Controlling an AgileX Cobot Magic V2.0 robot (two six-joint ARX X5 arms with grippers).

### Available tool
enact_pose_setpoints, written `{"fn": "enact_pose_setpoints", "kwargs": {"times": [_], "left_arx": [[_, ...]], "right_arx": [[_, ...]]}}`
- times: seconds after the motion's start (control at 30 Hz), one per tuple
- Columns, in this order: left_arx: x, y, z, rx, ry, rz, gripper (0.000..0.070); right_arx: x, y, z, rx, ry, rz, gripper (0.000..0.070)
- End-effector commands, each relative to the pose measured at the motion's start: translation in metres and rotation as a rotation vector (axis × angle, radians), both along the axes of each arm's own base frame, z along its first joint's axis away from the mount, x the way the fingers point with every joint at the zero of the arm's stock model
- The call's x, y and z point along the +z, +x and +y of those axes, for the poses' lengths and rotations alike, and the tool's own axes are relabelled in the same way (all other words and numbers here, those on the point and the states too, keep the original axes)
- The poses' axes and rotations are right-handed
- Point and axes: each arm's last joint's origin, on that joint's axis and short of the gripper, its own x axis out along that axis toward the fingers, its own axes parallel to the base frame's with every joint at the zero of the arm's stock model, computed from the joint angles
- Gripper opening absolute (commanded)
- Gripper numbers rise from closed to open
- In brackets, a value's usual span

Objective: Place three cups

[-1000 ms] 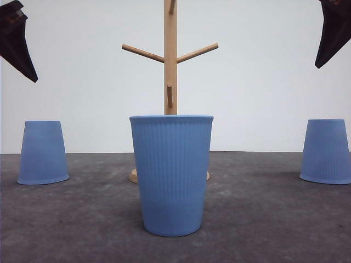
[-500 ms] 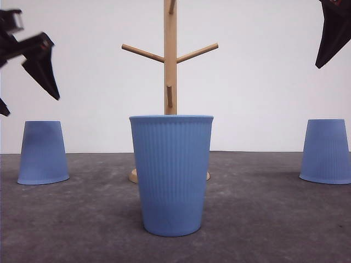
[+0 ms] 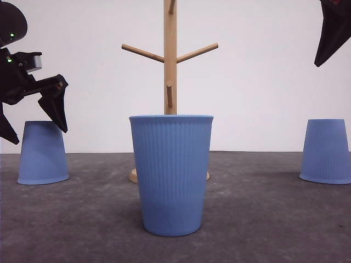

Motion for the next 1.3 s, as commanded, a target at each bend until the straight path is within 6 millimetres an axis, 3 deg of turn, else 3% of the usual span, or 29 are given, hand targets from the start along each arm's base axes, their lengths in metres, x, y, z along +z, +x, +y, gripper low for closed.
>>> {"fn": "enact_pose_setpoints", "kwargs": {"times": [0.0, 0.13, 0.23, 0.43, 0.57, 0.73, 0.83, 1.0, 1.27], "left_arx": [[0.002, 0.007, -0.001, -0.011, 0.010, -0.029, 0.0678], [0.004, 0.011, -0.001, -0.009, 0.007, -0.073, 0.0655], [0.004, 0.011, -0.001, -0.008, 0.006, -0.074, 0.0498], [0.003, 0.010, -0.001, -0.009, 0.006, -0.056, 0.0442], [0.002, 0.009, -0.001, -0.010, 0.007, -0.044, 0.0282], [0.002, 0.009, -0.001, -0.015, 0.005, -0.045, 0.0221], [0.008, 0.009, -0.002, -0.024, 0.002, -0.036, 0.0221], [0.046, 0.013, 0.000, -0.057, 0.014, -0.038, 0.0222], [0.143, 0.014, 0.008, -0.174, -0.169, -0.218, 0.0222]], "right_arx": [[0.004, 0.002, 0.001, 0.005, -0.003, -0.018, 0.0700], [0.004, 0.002, 0.001, 0.005, -0.003, -0.018, 0.0700], [0.004, 0.002, 0.001, 0.005, -0.003, -0.018, 0.0700], [0.004, 0.002, 0.001, 0.005, -0.003, -0.018, 0.0700], [0.004, 0.002, 0.001, 0.005, -0.003, -0.019, 0.0700], [0.004, 0.002, 0.001, 0.006, -0.003, -0.019, 0.0700], [0.004, 0.002, 0.001, 0.006, -0.003, -0.019, 0.0700], [0.004, 0.002, 0.001, 0.006, -0.003, -0.020, 0.0700], [0.005, 0.003, 0.001, 0.006, -0.002, -0.035, 0.0700]]}}
